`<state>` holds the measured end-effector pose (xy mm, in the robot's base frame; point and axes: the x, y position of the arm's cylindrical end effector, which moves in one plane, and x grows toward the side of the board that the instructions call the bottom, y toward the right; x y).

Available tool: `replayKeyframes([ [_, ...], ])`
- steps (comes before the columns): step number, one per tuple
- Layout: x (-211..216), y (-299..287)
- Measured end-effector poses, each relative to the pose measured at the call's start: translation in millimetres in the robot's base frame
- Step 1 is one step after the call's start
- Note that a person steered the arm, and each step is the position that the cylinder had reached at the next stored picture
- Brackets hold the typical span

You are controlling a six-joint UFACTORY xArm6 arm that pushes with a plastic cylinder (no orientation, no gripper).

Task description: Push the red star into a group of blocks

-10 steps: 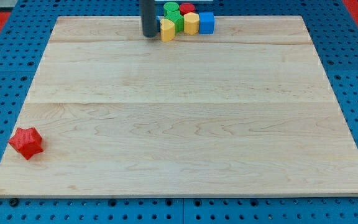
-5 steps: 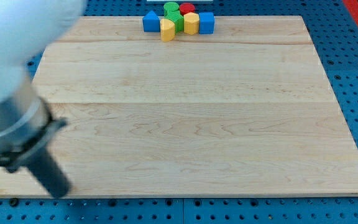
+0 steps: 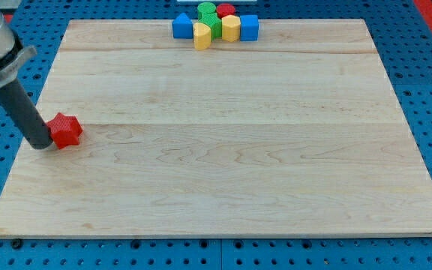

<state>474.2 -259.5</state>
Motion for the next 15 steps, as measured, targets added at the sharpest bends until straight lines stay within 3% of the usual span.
replayKeyframes([
  [2, -22.3, 55.7],
  [4, -61.7, 176.4],
  [6, -118.2, 183.1],
  [7, -114.7, 158.5],
  [8, -105.6, 86.3],
  [9, -113.0, 88.3],
  [11, -127.1, 201.1],
  [13, -109.7, 128.7],
  [14, -137.2, 120.1],
  [15, -164.9, 174.2],
])
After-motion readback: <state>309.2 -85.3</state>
